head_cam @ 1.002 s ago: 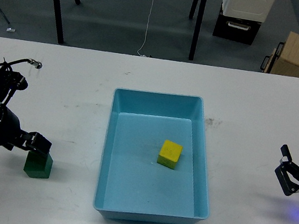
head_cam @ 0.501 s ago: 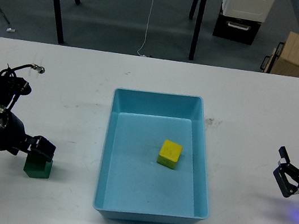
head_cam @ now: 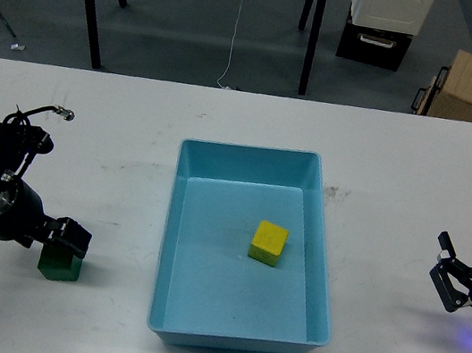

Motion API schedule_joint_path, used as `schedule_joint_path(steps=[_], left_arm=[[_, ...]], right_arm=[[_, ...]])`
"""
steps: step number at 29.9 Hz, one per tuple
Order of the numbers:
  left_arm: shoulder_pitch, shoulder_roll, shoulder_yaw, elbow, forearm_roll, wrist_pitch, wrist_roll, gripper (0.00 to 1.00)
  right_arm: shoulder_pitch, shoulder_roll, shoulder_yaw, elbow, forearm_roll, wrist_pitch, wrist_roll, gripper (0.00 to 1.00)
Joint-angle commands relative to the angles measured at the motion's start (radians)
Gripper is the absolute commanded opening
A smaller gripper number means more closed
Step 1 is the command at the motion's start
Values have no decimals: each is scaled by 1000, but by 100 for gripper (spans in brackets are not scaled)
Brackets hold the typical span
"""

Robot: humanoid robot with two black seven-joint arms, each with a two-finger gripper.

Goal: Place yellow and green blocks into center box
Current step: 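Grasp the green cube with the left gripper, then lift the green cube and lower it into the tray beside the yellow cube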

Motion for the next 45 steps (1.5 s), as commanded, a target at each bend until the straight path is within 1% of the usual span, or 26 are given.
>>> schedule_joint_path(steps=[1,4,7,8,9,10,11,12,13,14,15,16,18,20,23,26,28,31,34,37,42,44,45], left_arm=[[26,-3,-16,16,-1,0,8,100],[49,-4,-30,33,1,0,19,100],[73,-18,-56,36,1,0,45,99],[75,-20,-61,34,1,0,54,98],[73,-20,-62,36,2,0,63,94],[73,-20,-62,34,2,0,75,85],[73,-20,-64,34,4,0,89,65],[72,-20,-64,34,4,0,109,42],[72,-20,-62,34,4,0,131,29],[72,-20,-62,34,4,0,154,18],[72,-21,-62,36,2,0,171,13],[72,-20,-64,33,4,0,181,12],[69,-15,-64,25,4,0,189,4],[67,-8,-64,23,8,0,192,2],[58,0,-80,23,21,0,188,2],[20,-1,-114,23,21,0,180,2],[-58,-7,-119,25,13,0,175,2],[-210,-50,-120,23,-24,0,149,2],[-354,-160,-120,33,-120,0,145,2],[-440,-335,-114,65,-172,0,134,2],[-444,-608,-111,183,-180,0,112,3],[-427,-685,-108,220,-180,0,96,3],[-410,-699,-105,233,-180,0,91,3]], right_arm=[[0,0,2,0,0,0,0,99],[0,0,2,0,0,0,0,99],[0,0,2,0,0,0,0,99],[0,0,2,0,0,0,0,99],[0,0,2,0,0,0,0,99],[0,0,2,0,0,0,0,99],[0,0,2,0,0,0,0,99],[0,0,2,0,0,0,0,99],[0,0,2,0,0,0,0,99],[0,0,3,0,0,0,0,99],[0,0,2,0,0,0,0,99],[0,0,3,0,0,0,0,99],[0,0,3,0,0,0,0,99],[-1,0,3,0,0,0,0,99],[0,0,3,0,0,0,0,99],[0,0,3,0,0,0,0,99],[0,0,3,0,0,0,0,99],[0,0,3,0,0,0,0,99],[0,0,5,0,0,0,0,99],[2,0,6,-1,0,0,0,99],[3,-2,6,-1,0,0,0,99],[3,-3,8,-1,0,0,0,99],[3,-5,8,-1,0,0,0,99]])
